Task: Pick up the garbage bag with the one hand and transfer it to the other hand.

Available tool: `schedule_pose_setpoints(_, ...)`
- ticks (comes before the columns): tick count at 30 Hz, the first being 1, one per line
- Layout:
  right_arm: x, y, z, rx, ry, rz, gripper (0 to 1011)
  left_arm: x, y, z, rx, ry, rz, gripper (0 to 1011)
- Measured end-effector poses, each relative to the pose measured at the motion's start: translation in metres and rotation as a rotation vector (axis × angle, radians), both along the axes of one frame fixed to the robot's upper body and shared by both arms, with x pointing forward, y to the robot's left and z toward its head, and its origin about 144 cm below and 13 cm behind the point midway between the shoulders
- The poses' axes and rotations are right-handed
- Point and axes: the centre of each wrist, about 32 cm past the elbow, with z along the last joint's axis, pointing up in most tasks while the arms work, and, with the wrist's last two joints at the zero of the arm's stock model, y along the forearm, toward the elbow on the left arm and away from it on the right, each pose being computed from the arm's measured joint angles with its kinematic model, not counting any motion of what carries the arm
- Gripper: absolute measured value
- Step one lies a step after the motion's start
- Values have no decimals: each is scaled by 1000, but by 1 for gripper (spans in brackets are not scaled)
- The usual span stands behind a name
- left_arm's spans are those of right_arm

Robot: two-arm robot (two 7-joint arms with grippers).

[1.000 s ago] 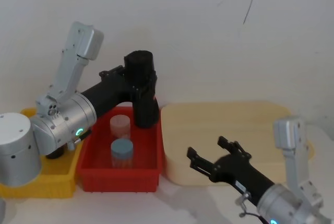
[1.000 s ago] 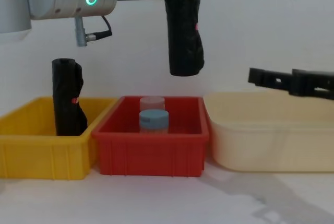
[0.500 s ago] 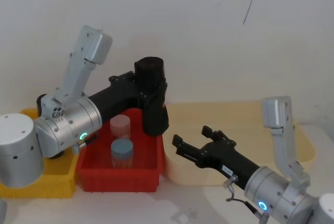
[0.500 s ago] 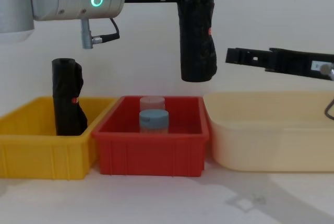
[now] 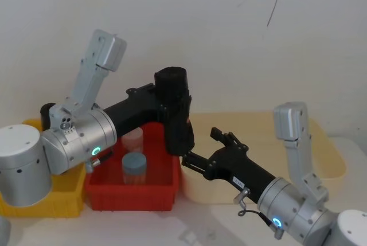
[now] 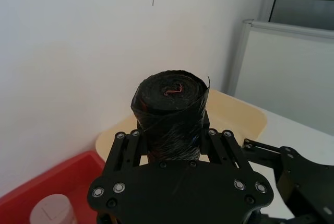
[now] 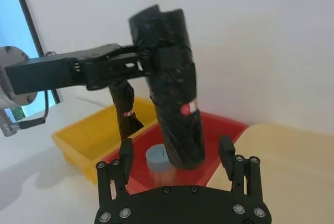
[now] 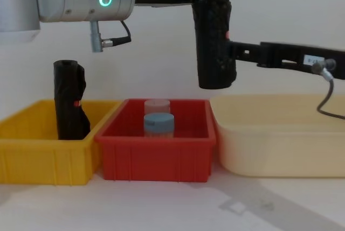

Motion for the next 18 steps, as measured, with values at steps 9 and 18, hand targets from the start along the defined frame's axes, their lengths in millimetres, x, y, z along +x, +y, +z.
schedule_pose_setpoints(9,3,6,-7,-28,-92,13,1000,1,-3,0,-13,33,-24,496)
schedule_pose_setpoints(18,5,13,-14,-52,-115,26,1001,2,-5,1,-16,46,-42,496)
